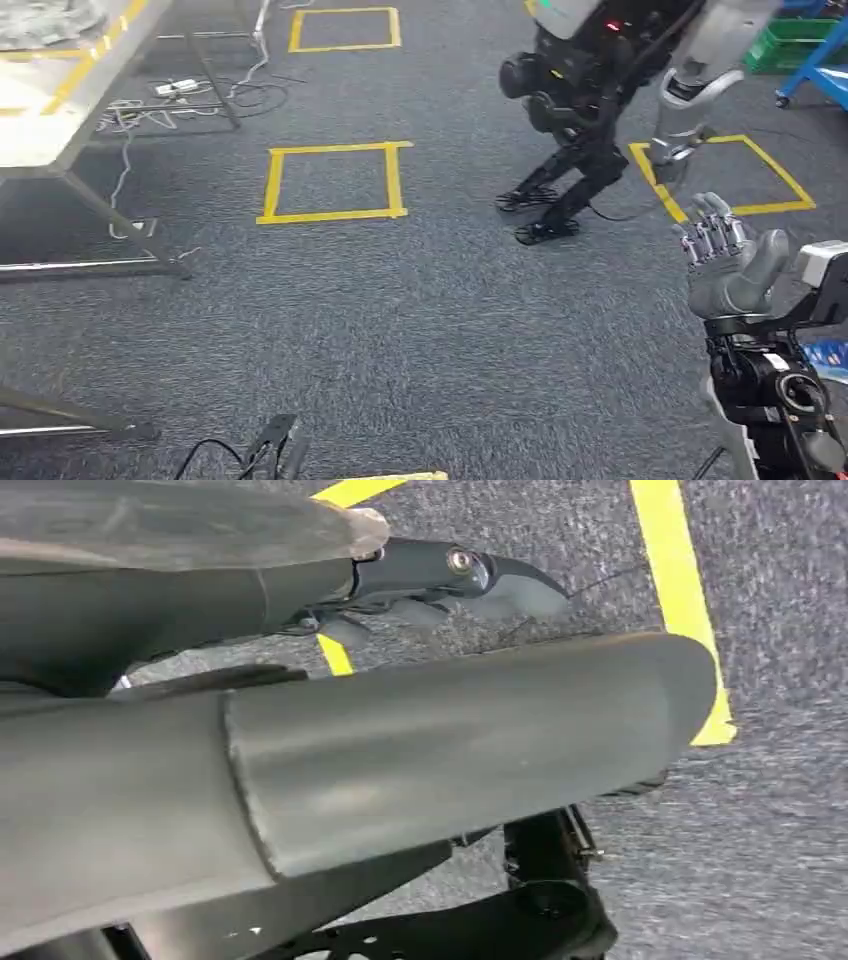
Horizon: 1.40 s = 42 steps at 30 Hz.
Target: Take the parts from the cabinet and place them on the table.
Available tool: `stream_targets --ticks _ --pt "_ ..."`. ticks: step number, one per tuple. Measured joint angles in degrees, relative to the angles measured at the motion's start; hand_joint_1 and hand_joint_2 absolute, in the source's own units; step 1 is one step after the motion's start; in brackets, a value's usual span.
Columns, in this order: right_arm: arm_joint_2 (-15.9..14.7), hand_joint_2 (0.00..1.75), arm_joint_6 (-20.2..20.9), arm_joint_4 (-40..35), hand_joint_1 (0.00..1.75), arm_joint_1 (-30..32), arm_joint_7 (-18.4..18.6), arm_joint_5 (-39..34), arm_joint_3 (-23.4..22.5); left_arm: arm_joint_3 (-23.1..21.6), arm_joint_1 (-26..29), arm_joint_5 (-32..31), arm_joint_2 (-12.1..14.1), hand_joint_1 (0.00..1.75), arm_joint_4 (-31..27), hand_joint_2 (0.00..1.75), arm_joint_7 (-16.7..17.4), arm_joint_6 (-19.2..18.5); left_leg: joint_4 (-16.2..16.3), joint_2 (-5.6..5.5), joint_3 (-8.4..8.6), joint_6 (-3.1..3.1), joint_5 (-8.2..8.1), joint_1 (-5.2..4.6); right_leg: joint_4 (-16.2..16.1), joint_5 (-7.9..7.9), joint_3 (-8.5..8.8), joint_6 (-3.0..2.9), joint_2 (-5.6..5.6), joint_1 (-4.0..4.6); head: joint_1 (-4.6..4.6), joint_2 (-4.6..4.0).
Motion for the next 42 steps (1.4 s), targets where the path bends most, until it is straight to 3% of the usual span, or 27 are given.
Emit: stream_targets --ticks 1,3,4,6,7,8,10,12,16,18,19,21,22,23,25,26,27,28,31,32,33,35,37,38,40,41,42 --pt "0.0 0.00 0.0 0.0 0.00 0.0 0.0 0.0 0.0 0.0 0.0 0.0 0.0 0.00 0.0 0.00 0.0 0.0 0.2 0.45 0.10 -0.42 -0.32 0.09 -0.4 0.23 0.24 -0.40 0.72 -0.20 0.02 0.00" --pt "0.0 0.00 0.0 -0.2 0.00 -0.2 -0.1 0.0 0.0 0.0 -0.1 0.0 0.0 0.00 0.0 0.00 0.0 0.0 4.6 -4.92 -1.67 -0.96 -3.30 0.63 -0.6 0.51 0.39 -0.99 1.84 -0.56 -0.20 0.00" --pt "0.0 0.00 0.0 -0.2 0.00 -0.3 -0.1 0.0 0.0 0.0 0.1 -0.1 -0.1 0.00 0.0 0.00 0.0 -0.1 9.7 -6.02 -4.11 -1.08 -5.82 0.64 -0.6 0.55 0.32 -1.26 2.39 -0.56 -0.55 0.00" --pt "0.0 0.00 0.0 -0.2 0.00 -0.2 -0.1 0.2 0.0 0.0 0.5 -0.5 -0.1 0.00 0.0 0.00 0.1 -0.5 19.1 -6.49 -8.92 -1.27 -9.06 0.64 -0.5 0.58 0.22 -1.39 3.96 -0.48 -0.76 0.00" --pt "0.0 0.00 0.0 -0.2 0.00 -0.2 0.0 0.5 0.1 0.0 0.5 -0.7 -0.2 0.00 0.0 0.00 0.4 -0.5 20.6 -6.51 -9.99 -1.23 -8.86 0.64 -0.5 0.60 0.22 -1.42 4.75 -0.47 -0.85 0.00" --pt "0.0 0.00 -0.1 -0.2 0.00 -0.2 0.2 0.8 0.0 0.0 0.5 -0.9 -0.2 0.00 0.0 0.00 0.6 -0.5 19.4 -6.52 -9.82 -1.13 -7.47 0.64 -0.5 0.61 0.24 -1.42 5.60 -0.47 -0.92 0.00" --pt "0.0 0.00 -0.2 -0.2 0.00 -0.2 0.4 1.0 -0.1 0.0 0.3 -1.2 -0.2 0.00 0.0 0.00 1.0 -0.5 10.9 -6.90 -6.33 -0.76 -2.21 0.73 -0.2 0.62 0.27 -1.36 7.33 -0.51 -1.14 0.00" --pt "0.0 0.00 -0.2 -0.3 0.00 -0.3 0.5 1.1 -0.1 0.0 0.3 -1.2 0.0 0.00 0.0 0.00 1.2 -0.3 1.9 -12.39 -2.65 -0.30 0.98 0.87 0.3 0.42 -0.15 -0.88 8.78 -0.33 -1.27 0.00" --pt "0.0 0.00 0.1 -0.4 0.00 -0.2 0.8 1.1 -0.3 0.0 0.5 -1.1 0.3 0.00 0.0 0.00 1.0 0.5 1.1 -9.68 -2.22 0.63 0.98 0.72 0.0 0.98 -1.10 0.76 11.74 -0.76 -0.92 0.00" --pt "0.0 0.00 0.2 -0.4 0.00 -0.5 0.9 1.1 -0.3 0.0 0.2 -1.0 0.5 0.00 0.0 0.00 0.8 0.8 0.2 -8.31 -1.92 1.20 1.40 0.86 2.8 -1.25 -2.10 0.94 5.54 -0.44 -0.31 0.00" --pt "0.0 0.00 0.3 -0.3 0.00 -0.9 0.9 1.1 -0.3 0.0 0.3 -0.9 0.5 0.00 0.0 0.00 0.8 0.9 0.2 -7.57 -1.92 1.43 1.39 0.72 7.0 -3.86 -4.09 1.29 3.71 -0.53 0.00 0.00" --pt "0.0 0.00 0.5 -0.2 0.00 -1.1 1.0 1.1 -0.1 0.0 0.7 -0.4 0.6 0.00 0.0 0.00 0.8 1.2 0.2 -6.03 -1.93 1.54 1.27 0.59 16.6 -8.07 -8.30 1.81 2.81 -0.77 0.09 0.00" --pt "0.0 0.00 0.6 0.0 0.00 -1.1 1.0 1.1 0.0 0.0 1.0 -0.1 0.6 0.00 0.0 0.00 0.7 1.4 0.2 -5.25 -1.93 1.54 1.20 0.59 19.1 -8.54 -9.36 2.00 2.76 -0.84 0.13 0.00" --pt "0.0 0.00 0.6 0.2 0.00 -1.1 1.0 1.1 0.0 0.0 1.1 0.0 0.6 0.00 0.0 0.00 0.7 1.5 0.2 -4.57 -1.87 1.47 1.10 0.59 18.3 -7.60 -8.94 2.15 2.67 -0.96 0.15 0.00" --pt "0.0 0.00 0.6 0.2 0.00 -1.2 1.0 1.1 0.0 0.0 1.2 0.0 0.5 0.00 0.0 0.00 0.5 1.5 0.3 -3.30 -1.58 1.20 0.83 0.60 9.2 -2.86 -4.00 2.22 1.92 -1.16 0.20 0.00" --pt "0.0 0.00 0.7 0.2 0.00 -1.4 1.0 1.1 0.0 0.0 1.2 0.0 0.5 0.00 0.0 0.00 0.3 1.5 0.3 -2.78 -1.31 0.95 0.61 0.61 3.6 -0.58 -0.90 2.13 0.47 -1.14 0.24 0.00" --pt "0.0 0.00 0.8 0.3 0.00 -1.7 1.0 1.1 0.0 0.0 1.2 0.0 0.5 0.00 0.0 0.00 0.2 1.5 0.4 -2.33 -1.14 0.63 0.38 0.29 0.1 -0.88 0.68 2.02 -2.50 -0.59 0.33 0.00" --pt "0.0 0.00 0.8 0.3 0.00 -2.0 1.0 0.8 0.1 0.0 1.2 0.0 0.5 0.00 0.0 0.00 0.2 1.5 0.6 -1.94 -1.18 0.34 0.23 0.01 0.0 -0.47 0.64 1.04 -1.29 -0.42 0.20 0.00" --pt "0.0 0.00 0.8 0.6 0.00 -2.0 0.9 0.4 0.1 0.0 1.0 0.0 0.5 0.00 0.0 0.00 0.0 1.6 0.5 -0.27 -0.86 -0.35 0.15 0.09 0.1 -0.40 0.17 0.10 0.65 -0.18 0.00 0.00" --pt "0.0 0.00 0.8 0.5 0.00 -2.0 0.8 0.2 0.2 0.0 0.8 0.0 0.5 0.00 0.0 0.00 0.0 1.7 0.7 -0.32 -1.01 -0.78 -0.38 0.23 -0.4 -0.09 0.64 -0.38 1.30 -0.58 -0.02 0.00" --pt "0.0 0.00 0.9 0.5 0.00 -2.1 0.5 0.1 0.2 0.0 0.6 0.0 0.5 0.00 0.0 0.00 -0.2 1.8 2.5 -3.12 -1.51 -1.09 -1.58 0.57 -0.5 0.00 0.65 -0.55 1.82 -0.61 -0.20 0.00" --pt "0.0 0.00 0.9 0.6 0.00 -2.3 0.3 0.0 0.2 0.0 0.5 0.0 0.6 0.00 0.0 0.00 -0.3 2.0 12.2 -5.89 -6.05 -1.32 -6.32 0.65 -0.5 0.10 0.58 -1.02 2.77 -0.69 -0.68 0.00" --pt "0.0 0.00 0.9 0.8 0.00 -2.2 0.3 0.0 0.2 0.0 0.7 0.3 0.7 0.00 0.0 0.00 -0.4 2.3 20.4 -6.47 -10.47 -1.45 -8.66 0.65 -0.4 0.09 0.57 -1.10 4.29 -0.62 -0.85 0.00" --pt "0.1 0.00 0.9 0.8 0.00 -2.2 0.3 0.0 0.3 0.0 0.7 0.6 0.8 0.00 0.0 0.00 -0.5 2.5 20.6 -6.54 -11.00 -1.37 -7.84 0.65 -0.4 0.09 0.60 -1.10 5.08 -0.62 -0.92 0.00" --pt "0.1 0.00 0.9 0.8 0.00 -2.2 0.3 0.0 0.3 0.0 0.5 1.0 1.2 0.00 0.0 0.00 -0.7 2.6 12.9 -6.87 -8.04 -1.02 -2.72 0.72 -0.3 0.09 0.71 -1.07 6.81 -0.66 -1.09 0.00" --pt "0.2 0.00 0.9 0.8 0.00 -2.2 0.3 0.0 0.4 0.0 0.5 1.0 1.4 0.00 0.0 0.00 -0.8 2.6 6.9 -8.05 -5.38 -0.80 0.19 0.81 -0.2 0.05 0.76 -1.00 7.63 -0.71 -1.18 0.00" --pt "0.2 0.00 0.9 0.8 0.00 -2.2 0.3 0.0 0.5 0.0 0.5 1.0 1.6 0.00 0.0 0.00 -0.8 2.6 2.3 -11.16 -3.41 -0.59 1.58 1.07 -0.1 -0.03 0.62 -0.83 8.24 -0.83 -1.24 0.00"
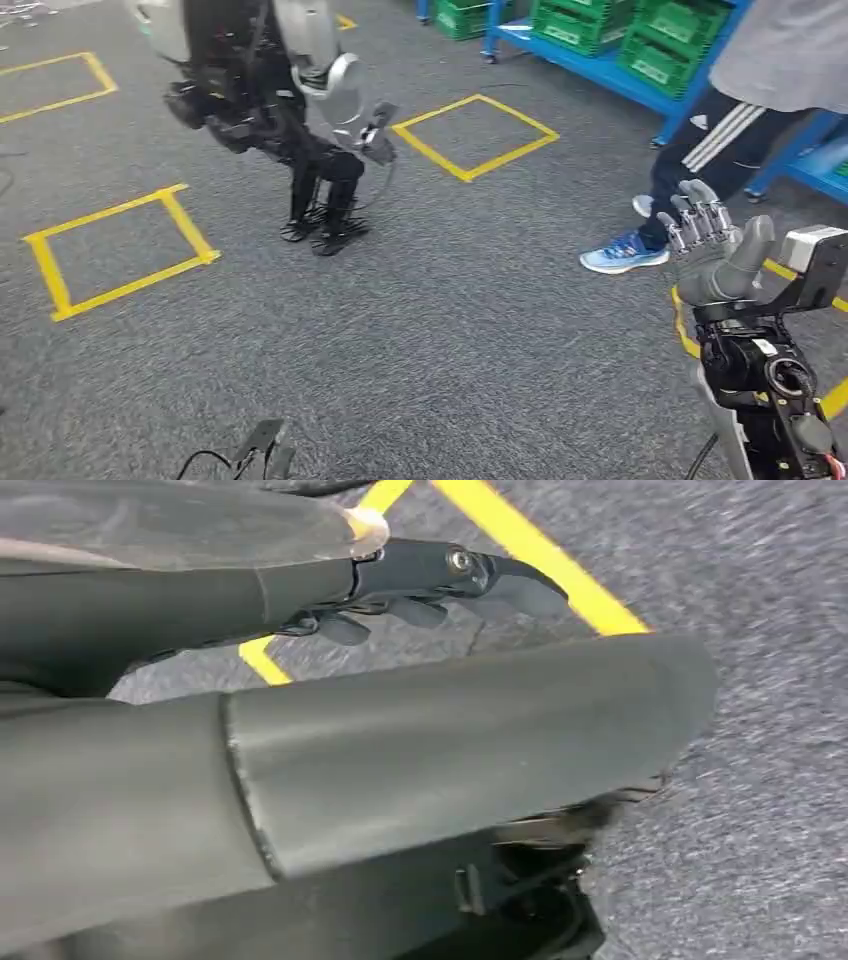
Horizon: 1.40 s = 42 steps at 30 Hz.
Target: Take the parts from the cabinet and place them on the table.
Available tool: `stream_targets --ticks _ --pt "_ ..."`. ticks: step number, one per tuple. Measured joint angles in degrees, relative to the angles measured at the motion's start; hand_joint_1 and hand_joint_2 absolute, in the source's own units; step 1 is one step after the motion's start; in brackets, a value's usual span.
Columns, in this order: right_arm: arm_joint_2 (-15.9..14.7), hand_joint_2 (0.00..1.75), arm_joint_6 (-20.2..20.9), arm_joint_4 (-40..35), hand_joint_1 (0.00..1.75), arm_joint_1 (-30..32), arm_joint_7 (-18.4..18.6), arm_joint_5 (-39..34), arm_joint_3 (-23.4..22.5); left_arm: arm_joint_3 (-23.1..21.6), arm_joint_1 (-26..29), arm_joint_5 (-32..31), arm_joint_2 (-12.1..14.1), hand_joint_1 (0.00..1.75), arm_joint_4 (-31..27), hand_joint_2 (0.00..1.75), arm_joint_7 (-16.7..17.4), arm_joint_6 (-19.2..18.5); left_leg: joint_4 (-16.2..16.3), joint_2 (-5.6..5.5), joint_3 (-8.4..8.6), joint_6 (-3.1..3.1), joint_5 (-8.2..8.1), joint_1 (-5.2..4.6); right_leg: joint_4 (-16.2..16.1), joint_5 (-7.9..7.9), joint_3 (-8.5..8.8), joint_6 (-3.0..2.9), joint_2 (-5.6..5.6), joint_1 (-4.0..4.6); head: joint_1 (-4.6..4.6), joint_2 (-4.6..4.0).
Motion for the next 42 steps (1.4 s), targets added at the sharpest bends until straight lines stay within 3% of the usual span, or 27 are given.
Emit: stream_targets --ticks 1,4,5,7,9,10,11,12,14,15,16,20,22,23,25,26,27,29,30,31,33,35,36,37,38,40,42 --pt "0.0 0.00 0.0 0.0 0.00 -0.1 0.0 0.0 0.1 0.0 0.0 0.0 0.1 0.00 0.0 0.00 0.0 0.0 -1.2 -0.34 0.44 0.07 -0.39 0.07 0.4 -0.15 -0.36 0.39 0.79 0.43 -0.05 0.00" --pt "0.0 0.00 0.0 0.0 0.00 0.3 -0.1 0.0 0.2 0.0 -0.1 0.0 0.2 0.00 0.0 0.00 0.0 0.0 -1.1 1.50 0.61 0.83 -0.32 -0.42 -0.3 0.34 -0.61 1.54 2.64 -0.17 0.24 0.00" --pt "0.0 0.00 0.0 0.0 0.00 0.4 -0.1 0.0 0.2 0.0 -0.2 0.1 0.1 0.00 0.0 0.00 -0.1 0.0 -1.9 2.45 0.79 1.34 0.04 0.13 -0.2 0.27 -0.75 1.87 3.03 0.00 0.22 0.00" --pt "0.0 0.00 0.0 0.0 0.00 0.3 -0.2 0.0 0.3 0.0 -0.3 0.1 0.3 0.00 0.0 0.00 -0.1 0.1 -2.3 3.50 1.09 1.90 0.20 -0.01 4.1 -2.92 -2.51 2.21 -3.20 0.32 1.27 0.00" --pt "0.0 0.00 0.0 0.1 0.00 0.3 -0.5 0.0 0.5 0.0 -0.1 0.1 0.3 0.00 0.0 0.00 0.2 0.0 -2.3 4.96 1.10 1.94 0.13 -0.20 14.2 -7.78 -7.13 2.66 -5.20 0.15 1.53 0.00" --pt "0.0 0.00 0.0 0.2 0.00 0.4 -0.8 0.0 0.5 0.0 0.1 -0.1 0.3 0.00 0.0 0.00 0.5 -0.1 -2.3 5.77 1.08 1.96 0.05 -0.20 18.1 -9.03 -8.96 2.81 -5.45 0.14 1.60 0.00" --pt "0.0 0.00 -0.1 0.4 0.00 0.5 -1.1 0.0 0.6 0.0 0.1 -0.5 0.4 0.00 0.0 0.00 1.0 -0.1 -2.3 6.45 1.12 1.94 -0.02 -0.20 19.1 -8.74 -9.45 2.92 -5.57 0.13 1.64 0.00" --pt "0.0 0.00 -0.3 0.6 0.00 0.5 -1.5 0.0 0.5 0.0 0.1 -0.9 0.4 0.00 0.0 0.00 1.3 -0.2 -2.3 7.12 1.20 1.84 -0.11 -0.20 17.1 -7.18 -8.51 2.95 -5.71 0.11 1.66 0.00" --pt "0.0 0.00 -0.3 0.8 0.00 0.5 -2.2 -0.2 0.5 0.0 -0.3 -1.4 0.3 0.00 0.0 0.00 1.6 -0.5 -2.3 8.30 1.63 1.54 -0.40 -0.20 6.6 -1.90 -2.93 2.75 -6.96 0.16 1.75 0.00" --pt "0.1 0.00 -0.3 0.9 0.00 0.4 -2.4 -0.2 0.5 0.0 -0.6 -1.5 0.2 0.00 0.0 0.00 1.6 -0.7 -2.2 8.77 1.95 1.24 -0.60 -0.32 1.0 0.05 0.06 2.54 -9.73 0.32 1.79 0.00" --pt "0.2 0.00 -0.2 1.1 0.00 0.2 -2.6 -0.2 0.6 0.0 -0.9 -1.7 0.3 0.00 0.0 0.00 1.5 -0.7 -2.1 9.15 2.02 0.95 -0.78 -0.89 -0.4 -0.72 0.59 2.09 -11.22 1.15 1.97 0.00" --pt "0.6 0.00 0.0 1.6 0.00 0.3 -2.9 -0.1 0.7 0.0 -1.6 -2.2 0.3 0.00 0.0 0.00 1.2 -1.2 -2.2 11.54 2.50 0.04 -1.06 -0.91 -0.5 -0.15 0.08 0.52 -7.77 0.89 1.66 0.00" --pt "0.9 0.00 0.0 1.6 0.00 0.0 -2.7 0.1 0.8 0.0 -1.9 -2.3 0.2 0.00 0.0 0.00 1.2 -1.4 1.3 7.05 1.19 -0.60 -3.62 -0.47 -0.8 0.17 0.40 -0.06 -6.47 0.38 1.35 0.00" --pt "0.9 0.00 -0.1 1.6 0.00 0.0 -2.4 0.1 0.8 0.0 -1.8 -2.3 0.0 0.00 0.0 0.00 1.2 -1.4 6.2 5.57 -1.06 -0.74 -6.22 -0.43 -0.8 0.28 0.35 -0.28 -5.95 0.36 1.05 0.00" --pt "1.2 0.00 -0.3 1.6 0.00 0.0 -2.0 0.3 0.8 0.0 -1.4 -2.2 -0.1 0.00 0.0 0.00 1.2 -1.4 16.4 4.71 -6.19 -0.82 -9.99 -0.45 -0.8 0.29 0.30 -0.41 -4.33 0.42 0.70 0.00" --pt "1.2 0.00 -0.5 1.6 0.00 0.1 -1.8 0.4 0.9 0.0 -1.2 -2.2 -0.2 0.00 0.0 0.00 1.2 -1.5 18.3 4.65 -7.48 -0.74 -9.84 -0.47 -0.8 0.30 0.31 -0.42 -3.45 0.45 0.68 0.00" --pt "1.2 0.00 -0.7 1.6 0.00 0.2 -1.7 0.5 0.9 0.0 -1.0 -2.2 -0.3 0.00 0.0 0.00 1.2 -1.6 17.0 4.60 -7.32 -0.53 -8.27 -0.49 -0.8 0.31 0.36 -0.41 -2.52 0.46 0.63 0.00" --pt "1.2 0.00 -0.8 1.6 0.00 0.2 -1.6 0.7 0.9 0.0 -1.1 -2.2 -0.4 0.00 0.0 0.00 1.2 -1.7 7.2 3.69 -3.29 0.23 -2.52 -0.52 -0.8 0.31 0.52 -0.39 -0.72 0.51 0.26 0.00" --pt "1.2 0.00 -0.8 1.6 0.00 0.2 -1.6 0.8 0.9 0.0 -1.2 -2.2 -0.4 0.00 0.0 0.00 1.2 -1.7 1.3 1.91 -0.68 0.72 0.09 -0.51 -0.8 0.32 0.57 -0.36 0.05 0.51 0.13 0.00" --pt "1.3 0.00 -0.8 1.6 0.00 0.2 -1.6 0.9 0.9 0.0 -1.2 -2.2 -0.4 0.00 0.0 0.00 1.2 -1.7 -1.2 -0.12 0.40 0.66 0.37 -0.59 -0.7 0.28 0.44 -0.16 0.53 0.63 0.15 0.00" --pt "1.3 0.00 -0.9 1.6 0.00 0.2 -1.4 0.9 0.9 0.0 -1.3 -2.1 -0.5 0.00 0.0 0.00 1.1 -1.8 -1.7 1.48 0.63 0.12 0.36 -0.54 -0.6 0.31 0.07 0.41 1.70 0.46 0.26 0.00" --pt "1.3 0.00 -0.9 1.5 0.00 0.5 -1.0 0.9 0.9 0.0 -1.3 -2.0 -0.7 0.00 0.0 0.00 1.1 -1.9 -2.1 2.62 0.89 0.41 0.48 -0.46 -1.0 0.56 -0.21 1.20 3.00 0.48 0.26 0.00" --pt "1.3 0.00 -0.9 1.4 0.00 0.9 -0.9 0.9 1.0 0.0 -1.4 -2.0 -0.9 0.00 0.0 0.00 1.0 -1.8 -2.9 3.36 1.17 0.75 0.72 -0.18 -0.7 0.04 -0.24 1.35 0.96 0.37 0.26 0.00" --pt "1.3 0.00 -0.9 1.3 0.00 0.8 -0.8 1.0 1.0 0.0 -1.4 -2.0 -1.0 0.00 0.0 0.00 0.9 -1.7 -3.1 3.69 1.32 0.93 0.81 -0.21 1.3 -1.50 -0.98 1.72 -2.31 0.54 0.76 0.00" --pt "1.3 0.00 -1.0 1.3 0.00 0.5 -0.8 1.0 1.0 0.0 -1.3 -1.9 -1.0 0.00 0.0 0.00 0.8 -1.7 -3.1 4.23 1.34 1.15 0.71 -0.24 5.3 -3.88 -2.75 2.15 -4.24 0.36 1.09 0.00" --pt "1.3 0.00 -1.3 1.3 0.00 0.5 -0.7 1.0 1.2 0.0 -0.9 -1.8 -1.1 0.00 0.0 0.00 0.8 -1.4 -3.1 5.34 1.37 1.21 0.65 -0.27 13.9 -7.61 -6.67 2.79 -5.29 0.02 1.24 0.00" --pt "1.3 0.00 -1.5 1.3 0.00 0.7 -0.6 1.0 1.2 0.0 -0.6 -1.6 -1.1 0.00 0.0 0.00 0.5 -1.3 -3.0 6.39 1.37 1.25 0.51 -0.26 18.2 -8.57 -8.83 3.25 -5.43 -0.21 1.38 0.00"
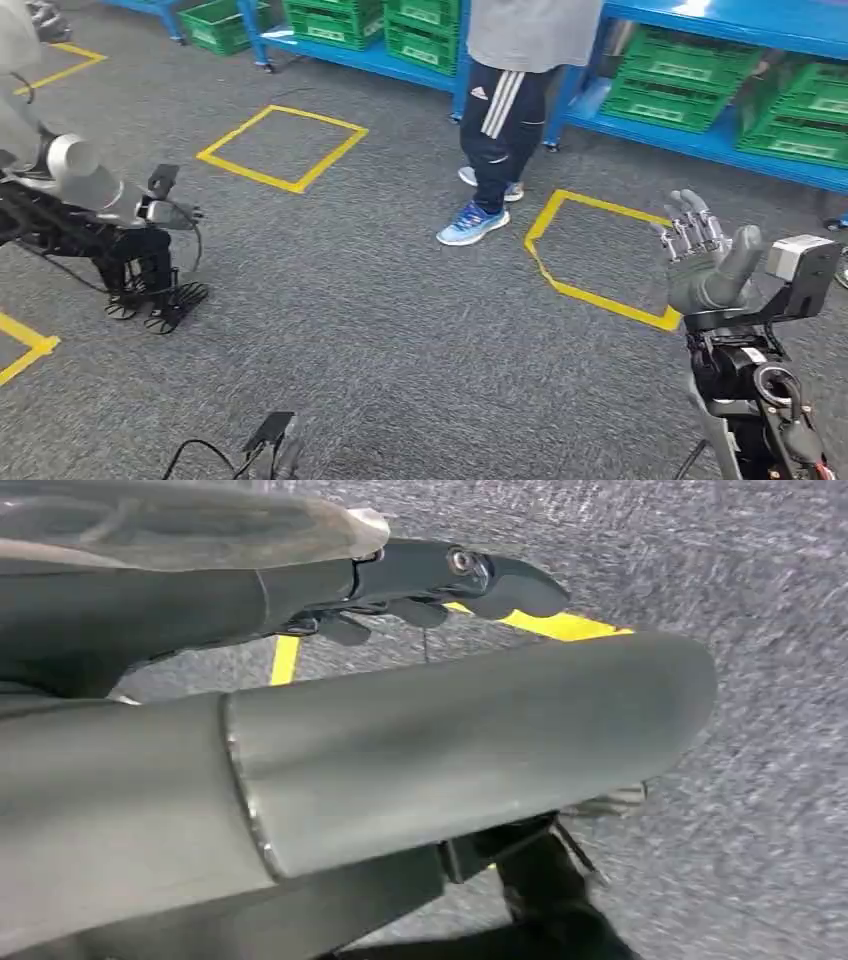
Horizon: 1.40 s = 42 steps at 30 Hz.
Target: Take the parts from the cabinet and place them on the table.
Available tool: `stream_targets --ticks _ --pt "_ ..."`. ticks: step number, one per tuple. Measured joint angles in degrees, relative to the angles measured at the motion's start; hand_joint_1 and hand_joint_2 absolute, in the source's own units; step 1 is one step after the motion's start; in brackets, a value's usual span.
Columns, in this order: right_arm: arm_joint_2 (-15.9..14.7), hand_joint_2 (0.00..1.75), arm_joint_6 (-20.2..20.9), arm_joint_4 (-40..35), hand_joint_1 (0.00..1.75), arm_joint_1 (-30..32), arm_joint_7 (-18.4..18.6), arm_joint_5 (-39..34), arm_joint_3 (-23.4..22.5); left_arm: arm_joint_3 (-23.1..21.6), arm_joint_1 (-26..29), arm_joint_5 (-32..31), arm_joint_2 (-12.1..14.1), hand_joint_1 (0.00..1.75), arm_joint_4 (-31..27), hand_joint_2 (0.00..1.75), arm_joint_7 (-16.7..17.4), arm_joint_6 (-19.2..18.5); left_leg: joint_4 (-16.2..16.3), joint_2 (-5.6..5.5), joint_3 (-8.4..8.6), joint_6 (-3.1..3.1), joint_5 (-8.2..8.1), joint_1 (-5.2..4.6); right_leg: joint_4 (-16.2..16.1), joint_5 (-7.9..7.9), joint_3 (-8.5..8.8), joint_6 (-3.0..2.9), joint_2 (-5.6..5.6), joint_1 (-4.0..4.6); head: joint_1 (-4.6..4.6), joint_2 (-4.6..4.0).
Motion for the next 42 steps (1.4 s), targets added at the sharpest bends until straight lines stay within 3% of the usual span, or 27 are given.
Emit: stream_targets --ticks 2,8,9,10,11,12,14,15,16,18,19,20,21,22,24,25,27,28,30,31,33,35,36,37,38,39,42 --pt "0.0 0.00 -0.4 0.0 0.00 0.0 0.0 0.0 0.0 0.0 0.1 0.2 -0.1 0.00 0.0 0.00 -0.3 0.1 0.1 1.11 0.11 -0.16 -0.23 0.04 -2.9 2.51 1.25 0.35 -0.32 -0.31 0.11 0.00" --pt "0.0 0.00 -0.4 0.0 0.00 0.0 0.0 0.0 0.0 0.0 0.1 0.2 -0.1 0.00 0.0 0.00 -0.4 0.1 0.2 1.30 0.15 -0.21 -0.28 0.06 -4.1 3.26 1.88 0.38 -0.42 -0.34 0.11 0.00" --pt "0.0 0.00 -0.4 -0.2 0.00 -0.1 0.0 0.0 0.0 0.0 0.0 0.2 -0.2 0.00 0.0 0.00 -0.6 0.1 0.7 2.78 0.71 -1.01 -1.02 0.13 -18.0 8.85 8.96 0.60 -4.70 -0.25 0.24 0.00" --pt "0.0 0.00 -0.5 -0.5 0.00 -0.1 0.1 0.0 -0.1 0.0 -0.1 0.2 -0.3 0.00 0.0 0.00 -0.6 0.1 0.9 5.51 1.11 -2.65 -1.69 -0.24 -18.7 8.75 9.03 -2.23 -1.54 0.31 0.07 0.00" --pt "0.0 0.00 -0.6 -0.7 0.00 0.0 0.0 -0.2 0.0 0.0 -0.3 0.2 -0.3 0.00 0.0 0.00 -0.6 0.2 2.7 2.33 0.56 -3.26 -3.01 0.14 -18.8 8.92 9.04 -2.53 -0.90 0.08 -0.09 0.00" --pt "0.0 0.00 -0.7 -0.8 0.00 -0.1 0.0 -0.2 0.0 0.0 -0.3 0.2 -0.3 0.00 0.0 0.00 -0.6 0.2 6.7 -0.01 -1.29 -3.31 -5.48 0.10 -18.8 9.02 8.95 -2.82 -0.47 -0.02 -0.35 0.00" --pt "0.0 0.00 -0.8 -0.8 0.00 -0.1 0.1 -0.2 0.0 0.0 0.0 0.2 -0.2 0.00 0.0 0.00 -0.5 0.2 17.2 -1.59 -6.38 -3.29 -9.96 0.10 -18.8 9.04 8.86 -3.11 0.84 0.07 -0.87 0.00" --pt "0.0 0.00 -0.8 -0.8 0.00 0.0 0.1 -0.2 0.0 0.0 0.2 0.2 -0.2 0.00 0.0 0.00 -0.4 0.2 20.9 -1.73 -8.39 -3.19 -10.88 0.08 -18.8 9.05 8.83 -3.13 1.71 0.18 -0.94 0.00" --pt "0.0 0.00 -0.9 -0.8 0.00 0.1 0.1 -0.3 0.0 0.0 0.3 0.2 -0.2 0.00 0.0 0.00 -0.4 0.3 21.4 -1.76 -9.05 -2.99 -10.11 0.08 -18.8 9.08 8.85 -3.16 2.68 0.23 -1.07 0.00" --pt "0.0 0.00 -0.9 -0.8 0.00 0.0 0.1 -0.3 0.0 0.0 0.3 0.3 -0.2 0.00 0.0 0.00 -0.4 0.4 14.5 -2.09 -6.38 -2.38 -5.41 0.06 -18.8 9.09 8.94 -3.16 4.43 0.34 -1.29 0.00" --pt "0.0 0.00 -0.9 -0.8 0.00 0.0 0.1 -0.3 0.0 0.0 0.2 0.4 -0.2 0.00 0.0 0.00 -0.4 0.4 8.6 -3.29 -3.72 -1.88 -2.43 -0.03 -18.8 9.10 9.02 -3.14 5.29 0.40 -1.46 0.00" --pt "0.0 0.00 -1.0 -0.8 0.00 0.0 0.1 -0.3 0.0 0.0 0.1 0.4 -0.1 0.00 0.0 0.00 -0.4 0.5 3.4 -6.13 -1.38 -1.25 -0.32 0.00 -18.8 9.10 9.00 -3.13 5.91 0.25 -1.62 0.00" --pt "0.1 0.00 -1.1 -0.7 0.00 -0.1 0.1 -0.2 0.1 0.0 0.1 0.4 0.0 0.00 0.0 0.00 -0.5 0.6 1.5 -7.59 -0.70 -1.06 -0.37 -0.06 -18.4 8.97 8.70 -2.75 6.60 0.80 -1.48 0.00" --pt "0.1 0.00 -2.2 -0.6 0.00 -0.1 0.2 0.6 0.1 0.0 0.0 0.4 -0.1 0.00 0.0 0.00 -0.5 0.6 1.3 -6.34 -0.68 -1.28 -0.44 -0.10 -18.5 9.08 8.46 -2.52 7.18 0.24 -1.62 0.00" --pt "0.1 0.00 -5.1 -0.1 0.00 -0.2 1.3 2.8 0.1 0.0 -0.1 0.4 -0.2 0.00 0.0 0.00 -0.5 0.6 1.3 -5.58 -0.59 -1.06 -0.48 -0.39 -19.0 9.28 8.32 -1.69 8.23 -0.02 -1.51 0.00" --pt "0.0 0.00 -7.4 0.7 0.00 -0.4 2.1 4.7 0.1 0.0 -0.2 0.4 -0.6 0.00 0.0 0.00 -0.5 0.6 0.6 -4.83 -0.34 -0.68 -0.20 0.10 -19.0 9.31 8.18 -1.27 8.59 0.43 -1.55 0.00" --pt "0.0 0.00 -11.0 3.8 0.00 -1.7 3.1 7.7 0.2 0.0 -0.3 0.4 -0.5 0.00 0.0 0.00 -0.5 0.7 0.0 -3.98 -0.06 -0.20 0.07 0.16 -15.2 6.53 6.60 -0.98 1.67 0.60 -0.56 0.00" --pt "0.0 0.00 -12.0 6.4 0.00 -2.9 2.9 8.7 0.2 0.0 -0.2 0.4 -0.6 0.00 0.0 0.00 -0.5 0.7 0.0 -3.36 -0.10 -0.09 0.03 0.10 -10.2 3.85 4.24 -0.64 0.40 0.36 -0.22 0.00" --pt "0.1 0.00 -12.2 12.3 0.00 -4.3 1.9 9.0 0.3 0.0 0.0 0.4 -0.7 0.00 0.0 0.00 -0.5 0.7 0.1 -2.36 -0.15 -0.07 -0.01 0.07 -1.6 0.60 0.32 -0.22 -0.18 0.09 -0.13 0.00" --pt "0.0 0.00 -11.6 16.2 0.00 -4.9 1.1 8.3 0.3 0.0 0.0 0.4 -0.7 0.00 0.0 0.00 -0.5 0.7 0.1 -2.03 -0.16 -0.09 -0.06 0.09 -0.4 0.74 -0.22 -0.06 -0.20 -0.08 0.08 0.00" --pt "0.0 0.00 -11.1 21.4 0.00 -5.8 -0.6 7.4 0.3 0.0 0.0 0.4 -0.8 0.00 0.0 0.00 -0.5 0.8 0.2 -1.67 -0.13 -0.27 -0.19 0.12 -6.5 4.71 2.96 0.10 -0.33 -0.34 0.15 0.00" --pt "0.1 0.00 -11.1 26.3 0.00 -7.3 -1.1 7.1 0.3 0.0 0.0 0.4 -0.9 0.00 0.0 0.00 -0.5 0.9 0.8 -1.48 -0.14 -0.90 -0.62 0.16 -17.8 8.95 8.65 0.15 -1.05 -0.42 0.22 0.00" --pt "0.1 0.00 -11.3 28.0 0.00 -8.0 -1.2 7.2 0.3 0.0 -0.1 0.4 -0.8 0.00 0.0 0.00 -0.5 0.9 0.9 -1.44 -0.24 -1.06 -0.69 -0.12 -18.4 7.94 9.06 -0.10 -1.30 -0.13 0.26 0.00" --pt "0.0 0.00 -12.2 31.0 0.00 -8.9 -0.6 8.0 0.4 0.0 -0.1 0.4 -0.9 0.00 0.0 0.00 -0.4 0.9 1.1 -1.41 -0.34 -1.38 -0.62 -0.24 -18.6 8.45 8.92 -0.88 -0.72 0.03 0.13 0.00" --pt "0.0 0.00 -13.2 33.0 0.00 -9.2 0.0 8.8 0.4 0.0 0.0 0.4 -0.9 0.00 0.0 0.00 -0.4 0.9 1.2 -1.44 -0.37 -1.49 -0.89 -0.28 -18.7 8.50 8.97 -1.06 -0.74 -0.19 0.02 0.00" --pt "0.0 0.00 -14.4 35.6 0.00 -9.5 1.2 10.0 0.5 0.0 0.0 0.4 -0.9 0.00 0.0 0.00 -0.4 0.9 1.3 -1.44 -0.45 -0.24 -0.51 -0.45 -18.7 8.50 9.03 -0.88 -0.74 -0.10 -0.02 0.00" --pt "0.0 0.00 -15.3 40.7 0.00 -10.6 3.2 11.8 0.8 0.0 -0.1 0.4 -0.9 0.00 0.0 0.00 -0.4 0.9 1.2 -1.35 -0.33 0.49 -0.29 -0.43 -18.7 8.49 9.00 -0.99 -0.56 0.04 -0.20 0.00"
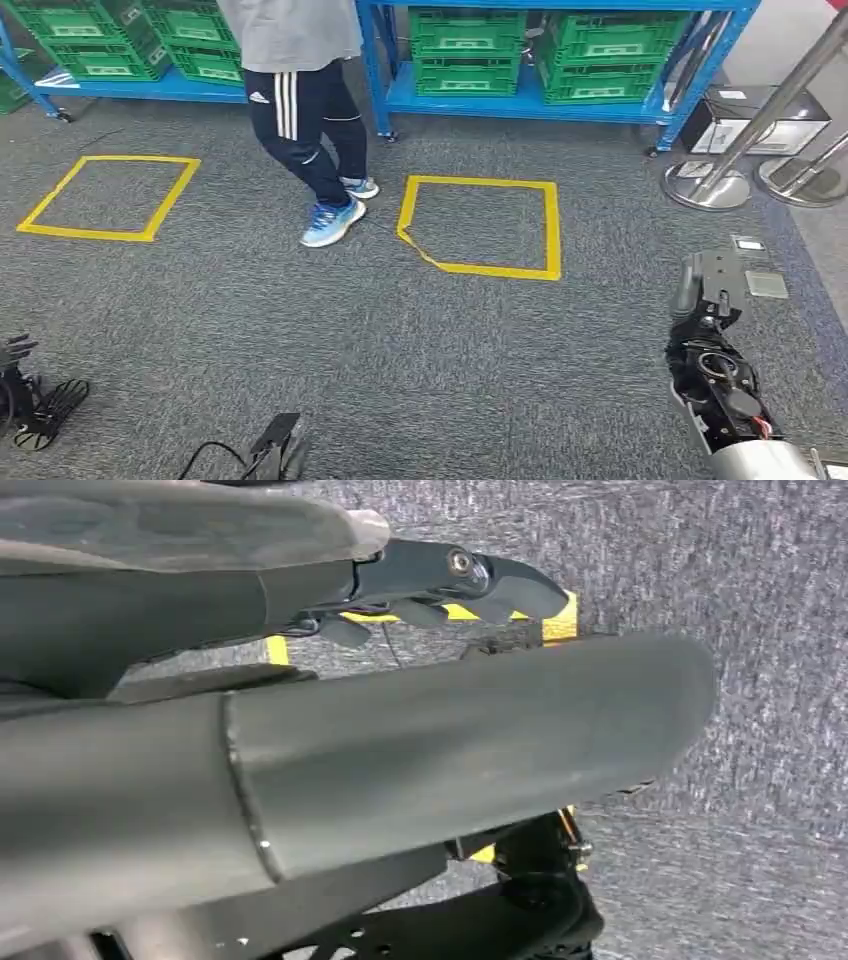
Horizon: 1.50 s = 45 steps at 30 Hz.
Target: Take the parts from the cabinet and place them on the table.
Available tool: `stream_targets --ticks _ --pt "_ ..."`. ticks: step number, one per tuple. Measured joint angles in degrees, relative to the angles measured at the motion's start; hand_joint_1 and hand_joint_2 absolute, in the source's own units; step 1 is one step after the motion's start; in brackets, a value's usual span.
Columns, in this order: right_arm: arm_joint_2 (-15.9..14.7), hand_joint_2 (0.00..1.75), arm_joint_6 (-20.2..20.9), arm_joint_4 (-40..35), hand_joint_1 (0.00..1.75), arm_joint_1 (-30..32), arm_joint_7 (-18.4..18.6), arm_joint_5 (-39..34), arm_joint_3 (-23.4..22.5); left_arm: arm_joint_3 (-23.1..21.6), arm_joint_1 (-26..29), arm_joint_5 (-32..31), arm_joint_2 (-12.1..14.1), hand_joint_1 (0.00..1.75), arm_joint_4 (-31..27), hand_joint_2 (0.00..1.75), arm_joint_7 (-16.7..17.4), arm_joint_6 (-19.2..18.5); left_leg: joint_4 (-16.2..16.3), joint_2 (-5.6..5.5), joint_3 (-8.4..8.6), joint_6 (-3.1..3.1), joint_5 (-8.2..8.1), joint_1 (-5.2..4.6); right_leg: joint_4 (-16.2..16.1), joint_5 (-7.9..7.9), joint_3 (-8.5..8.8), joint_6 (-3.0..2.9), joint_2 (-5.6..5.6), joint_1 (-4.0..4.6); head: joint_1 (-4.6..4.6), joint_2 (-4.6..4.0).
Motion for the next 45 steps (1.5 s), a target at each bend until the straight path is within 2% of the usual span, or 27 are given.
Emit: stream_targets --ticks 3,7,8,10,11,15,19,27,35,38,42,45 --pt "0.0 0.00 -0.2 3.7 0.00 -0.7 0.4 0.5 0.0 0.0 0.0 0.0 0.0 0.00 0.0 0.00 0.0 0.0 -0.4 0.10 0.20 -0.05 0.07 0.03 0.0 -0.09 0.00 -0.30 0.03 0.14 -0.20 0.00" --pt "0.0 0.00 -0.2 7.5 0.00 -1.2 0.5 0.5 0.2 0.0 0.0 0.0 0.0 0.00 0.0 0.00 0.0 0.0 -0.6 0.10 0.22 -0.46 0.22 0.17 0.0 -0.11 -0.03 -0.80 0.00 0.36 -0.22 0.00" --pt "0.0 0.00 -0.2 8.1 0.00 -1.3 0.5 0.5 0.2 0.0 0.0 0.0 0.0 0.00 0.0 0.00 0.0 0.0 -0.7 0.10 0.22 -0.71 0.18 0.20 0.0 -0.12 -0.04 -0.80 -0.01 0.40 -0.24 0.00" --pt "0.0 0.00 -0.3 9.1 0.00 -1.6 1.0 0.8 0.3 0.0 0.0 0.0 0.0 0.00 0.0 0.00 0.0 0.0 -0.9 0.11 0.32 -1.81 0.11 0.32 0.0 -0.12 -0.06 -0.81 -0.01 0.44 -0.24 0.00" --pt "0.0 0.00 -0.4 9.8 0.00 -1.7 2.2 1.6 0.5 0.0 0.0 0.0 0.0 0.00 0.0 0.00 0.0 0.0 -1.1 0.11 0.43 -2.78 -0.02 0.39 0.1 -0.13 -0.07 -0.83 -0.01 0.44 -0.22 0.00" --pt "0.0 0.00 0.9 13.2 0.00 -1.9 8.3 5.8 2.0 0.0 -0.1 -0.3 -0.1 0.00 0.0 0.00 0.2 -0.1 -1.0 0.11 0.42 -2.80 -0.02 0.35 0.0 -0.12 -0.03 -0.88 -0.01 0.41 -0.22 0.00" --pt "0.3 0.00 3.5 17.0 0.00 -1.1 12.4 6.4 3.9 0.0 -0.3 -0.8 -0.1 0.00 0.0 0.00 0.6 -0.2 -1.0 0.10 0.39 -2.75 -0.05 0.26 0.0 -0.07 -0.01 -0.86 -0.06 0.35 -0.22 0.00" --pt "2.0 0.00 9.2 22.6 0.00 4.6 23.0 9.6 8.2 0.0 -0.4 -1.4 -0.1 0.00 0.0 0.00 1.0 -0.5 -0.9 0.10 0.37 -2.60 -0.18 0.17 -0.2 -0.07 0.10 -0.85 -0.07 0.34 -0.20 0.00" --pt "3.8 0.00 10.6 25.4 0.00 7.9 25.2 9.8 11.0 0.0 -0.4 -1.8 -0.1 0.00 0.0 0.00 1.2 -0.5 -0.9 0.12 0.37 -2.60 -0.20 0.18 -0.2 -0.07 0.10 -0.85 -0.06 0.32 -0.20 0.00" --pt "4.5 0.00 12.3 26.1 0.00 8.5 25.6 9.8 11.8 0.0 -0.4 -1.9 -0.1 0.00 0.0 0.00 1.8 -0.5 -0.9 0.14 0.38 -2.60 -0.19 0.18 -0.2 -0.07 0.10 -0.85 -0.04 0.29 -0.20 0.00" --pt "6.2 0.00 16.3 26.6 0.00 9.1 25.2 14.1 14.2 0.0 -0.5 -2.0 -0.2 0.00 0.0 0.00 2.2 -0.7 -0.9 0.15 0.39 -2.61 -0.19 0.19 -0.2 -0.07 0.11 -0.86 -0.03 0.30 -0.17 0.00" --pt "7.7 0.00 17.3 26.9 0.00 9.3 25.2 16.0 16.2 0.0 -0.6 -2.0 -0.4 0.00 0.0 0.00 2.3 -0.7 -0.9 0.20 0.41 -2.61 -0.19 0.20 -0.2 -0.07 0.11 -0.86 -0.02 0.29 -0.17 0.00"
